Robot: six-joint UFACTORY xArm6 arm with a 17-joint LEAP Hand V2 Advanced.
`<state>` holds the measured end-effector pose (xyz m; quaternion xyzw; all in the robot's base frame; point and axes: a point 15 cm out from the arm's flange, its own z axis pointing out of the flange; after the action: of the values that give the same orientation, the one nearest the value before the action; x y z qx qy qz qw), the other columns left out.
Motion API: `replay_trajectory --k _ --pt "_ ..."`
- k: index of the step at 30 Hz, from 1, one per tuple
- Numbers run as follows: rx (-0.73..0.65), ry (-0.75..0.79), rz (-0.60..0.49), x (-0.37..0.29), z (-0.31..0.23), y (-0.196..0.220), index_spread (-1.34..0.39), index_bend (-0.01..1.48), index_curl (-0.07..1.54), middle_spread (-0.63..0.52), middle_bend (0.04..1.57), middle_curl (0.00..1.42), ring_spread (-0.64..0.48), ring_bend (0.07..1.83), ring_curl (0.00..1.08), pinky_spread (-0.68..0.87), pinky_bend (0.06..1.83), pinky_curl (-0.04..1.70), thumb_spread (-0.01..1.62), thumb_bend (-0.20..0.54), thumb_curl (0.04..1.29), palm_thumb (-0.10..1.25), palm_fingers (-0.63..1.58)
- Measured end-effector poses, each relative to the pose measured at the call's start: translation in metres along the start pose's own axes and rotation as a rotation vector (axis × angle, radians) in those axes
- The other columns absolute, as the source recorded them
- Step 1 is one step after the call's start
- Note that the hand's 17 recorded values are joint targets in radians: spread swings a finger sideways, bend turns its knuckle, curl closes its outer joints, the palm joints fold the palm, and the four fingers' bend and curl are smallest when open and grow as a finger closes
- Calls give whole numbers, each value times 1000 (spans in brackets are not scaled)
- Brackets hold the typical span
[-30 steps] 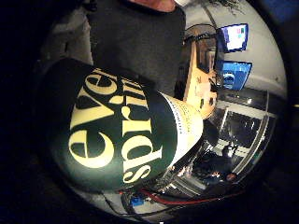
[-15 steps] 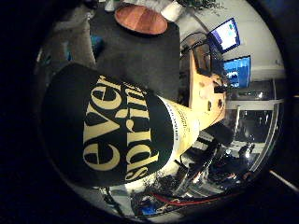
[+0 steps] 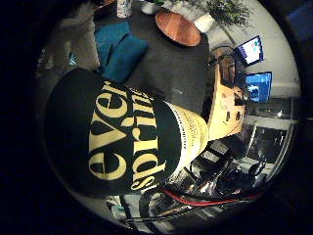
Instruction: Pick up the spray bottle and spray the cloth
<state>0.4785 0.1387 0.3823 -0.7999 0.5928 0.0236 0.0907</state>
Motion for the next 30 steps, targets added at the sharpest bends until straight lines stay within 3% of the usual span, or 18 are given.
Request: replay_trajectory --k 6,18,24,30 --pt "-3 -2 -8 -13 0 -21 -300 1175 1080 -336 1223 1228 -298 1440 970 -129 1252 1467 769 -18 832 1042 819" --pt "-126 16 25 -11 71 -32 -297 1169 1076 -331 1213 1226 -303 1421 982 -128 1235 1480 752 -17 841 1047 831" --pt "-121 16 25 -14 68 -33 -296 1168 1074 -331 1209 1228 -306 1415 988 -128 1226 1493 751 -17 843 1047 834" --pt "-55 17 10 -19 31 -40 -296 1166 1073 -331 1206 1230 -307 1411 992 -128 1219 1505 751 -17 844 1046 836"
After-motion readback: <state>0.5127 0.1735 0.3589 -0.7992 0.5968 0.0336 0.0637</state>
